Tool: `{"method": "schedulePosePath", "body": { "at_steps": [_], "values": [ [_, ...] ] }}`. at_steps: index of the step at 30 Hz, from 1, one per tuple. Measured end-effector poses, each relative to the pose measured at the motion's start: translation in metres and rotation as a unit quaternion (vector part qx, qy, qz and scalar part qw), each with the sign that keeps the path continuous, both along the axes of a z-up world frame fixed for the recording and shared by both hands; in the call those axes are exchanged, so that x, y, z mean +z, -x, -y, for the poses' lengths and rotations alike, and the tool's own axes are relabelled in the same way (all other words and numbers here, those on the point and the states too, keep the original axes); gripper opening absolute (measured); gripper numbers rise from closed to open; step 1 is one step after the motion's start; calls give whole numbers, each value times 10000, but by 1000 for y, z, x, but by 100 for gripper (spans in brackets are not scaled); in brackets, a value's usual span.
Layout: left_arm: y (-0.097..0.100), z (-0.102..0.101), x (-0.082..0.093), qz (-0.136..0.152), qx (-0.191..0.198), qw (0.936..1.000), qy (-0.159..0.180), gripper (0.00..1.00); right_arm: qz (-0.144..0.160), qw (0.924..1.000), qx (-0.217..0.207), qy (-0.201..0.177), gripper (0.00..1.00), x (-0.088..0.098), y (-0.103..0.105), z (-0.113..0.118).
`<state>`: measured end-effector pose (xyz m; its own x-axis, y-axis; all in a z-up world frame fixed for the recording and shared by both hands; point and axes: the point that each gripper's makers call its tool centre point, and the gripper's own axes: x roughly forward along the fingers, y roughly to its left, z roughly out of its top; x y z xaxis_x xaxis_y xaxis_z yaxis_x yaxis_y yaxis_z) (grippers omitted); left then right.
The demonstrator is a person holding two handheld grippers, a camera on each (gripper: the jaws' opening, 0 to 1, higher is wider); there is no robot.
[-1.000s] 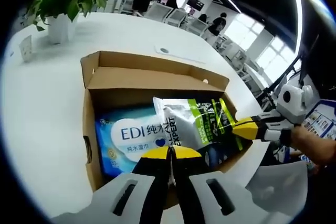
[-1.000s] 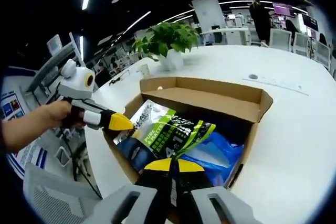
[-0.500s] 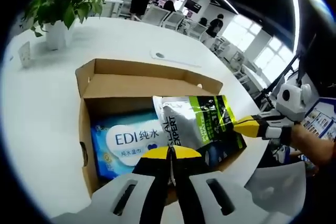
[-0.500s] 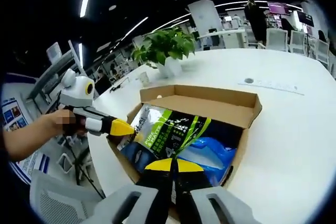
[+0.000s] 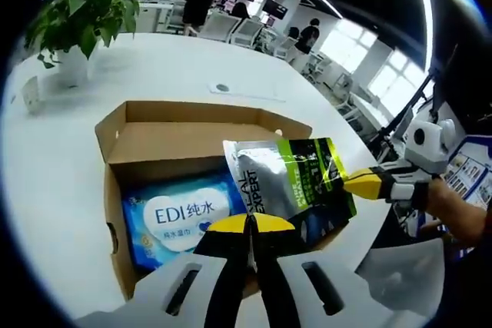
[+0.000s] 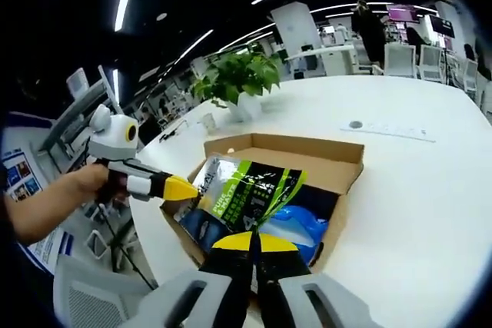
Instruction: Operate the shoe box by opening the lid, removing the specified soft item, and placing it in the target area until the item is outside and the box remains undamaged.
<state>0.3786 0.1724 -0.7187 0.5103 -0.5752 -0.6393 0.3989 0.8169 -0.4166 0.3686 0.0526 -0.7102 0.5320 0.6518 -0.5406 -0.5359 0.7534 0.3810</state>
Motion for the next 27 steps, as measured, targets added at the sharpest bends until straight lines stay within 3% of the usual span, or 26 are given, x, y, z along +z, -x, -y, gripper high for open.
{"method": "schedulePosePath", "body": {
  "at_steps": [27],
  "values": [
    [0, 63, 16, 66, -354, 9994, 1, 0, -113, 9990, -415, -75, 0, 13, 5, 62]
  ]
}}
